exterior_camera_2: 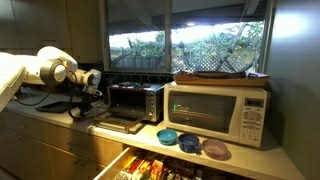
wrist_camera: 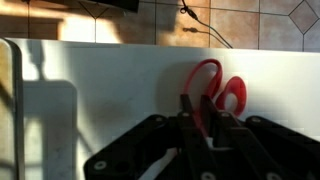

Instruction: Remove the red scissors from the wire tray of the oven

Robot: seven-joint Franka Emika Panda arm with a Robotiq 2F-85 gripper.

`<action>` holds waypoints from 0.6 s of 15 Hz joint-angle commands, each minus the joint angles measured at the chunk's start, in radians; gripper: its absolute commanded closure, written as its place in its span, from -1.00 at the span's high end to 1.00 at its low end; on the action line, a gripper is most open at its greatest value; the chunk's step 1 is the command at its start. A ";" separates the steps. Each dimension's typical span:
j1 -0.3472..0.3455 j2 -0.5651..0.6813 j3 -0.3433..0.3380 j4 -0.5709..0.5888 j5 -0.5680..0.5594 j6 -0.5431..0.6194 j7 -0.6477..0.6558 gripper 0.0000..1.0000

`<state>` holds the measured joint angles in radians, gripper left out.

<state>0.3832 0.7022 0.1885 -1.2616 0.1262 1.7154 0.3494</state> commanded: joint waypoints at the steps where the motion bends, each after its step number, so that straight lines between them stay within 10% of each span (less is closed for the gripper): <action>1: 0.017 -0.030 -0.008 0.048 -0.009 -0.052 0.012 0.00; 9: 0.030 -0.342 0.062 -0.044 -0.077 0.011 -0.250 1.00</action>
<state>0.4080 0.4609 0.2326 -1.2293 0.0799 1.6993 0.1939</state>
